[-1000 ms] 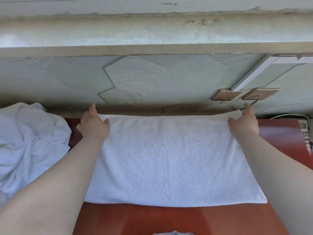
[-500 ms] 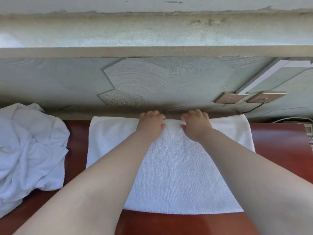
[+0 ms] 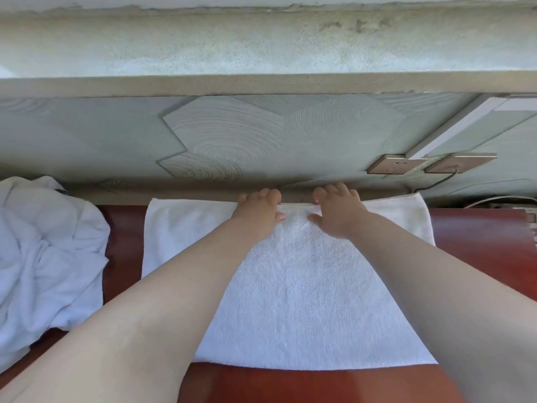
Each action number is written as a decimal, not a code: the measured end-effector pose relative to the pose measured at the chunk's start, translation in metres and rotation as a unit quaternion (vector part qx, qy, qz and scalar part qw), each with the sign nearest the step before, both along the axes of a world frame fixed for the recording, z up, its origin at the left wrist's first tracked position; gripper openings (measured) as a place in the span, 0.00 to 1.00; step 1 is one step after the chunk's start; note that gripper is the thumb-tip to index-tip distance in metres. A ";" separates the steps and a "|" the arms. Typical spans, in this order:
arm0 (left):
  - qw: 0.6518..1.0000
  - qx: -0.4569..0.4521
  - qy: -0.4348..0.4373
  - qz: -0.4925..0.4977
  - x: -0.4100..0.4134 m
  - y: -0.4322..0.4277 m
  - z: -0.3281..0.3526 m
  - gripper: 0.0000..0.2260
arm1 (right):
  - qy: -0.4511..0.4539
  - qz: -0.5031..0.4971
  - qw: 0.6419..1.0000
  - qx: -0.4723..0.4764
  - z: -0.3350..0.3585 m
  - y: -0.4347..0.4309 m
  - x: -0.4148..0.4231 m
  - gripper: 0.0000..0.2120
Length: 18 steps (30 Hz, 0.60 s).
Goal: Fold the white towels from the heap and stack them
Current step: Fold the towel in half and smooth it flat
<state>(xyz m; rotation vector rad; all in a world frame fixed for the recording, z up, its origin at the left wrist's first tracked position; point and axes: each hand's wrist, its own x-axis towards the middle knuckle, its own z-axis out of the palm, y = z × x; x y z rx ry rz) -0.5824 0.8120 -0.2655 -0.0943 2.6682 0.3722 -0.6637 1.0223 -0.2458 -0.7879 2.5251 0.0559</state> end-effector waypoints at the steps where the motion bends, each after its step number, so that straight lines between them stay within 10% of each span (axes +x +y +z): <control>1: 0.999 -0.012 0.030 0.004 0.016 -0.001 -0.007 0.21 | 0.034 -0.001 0.999 -0.028 -0.007 0.010 0.010 0.26; 5: 0.984 -0.008 0.175 0.010 0.084 0.000 -0.019 0.32 | 0.099 -0.001 0.991 -0.091 -0.030 0.049 0.054 0.33; 18: 0.990 -0.111 0.051 -0.067 0.235 0.020 -0.021 0.41 | 0.064 0.024 0.997 -0.021 -0.030 0.100 0.157 0.42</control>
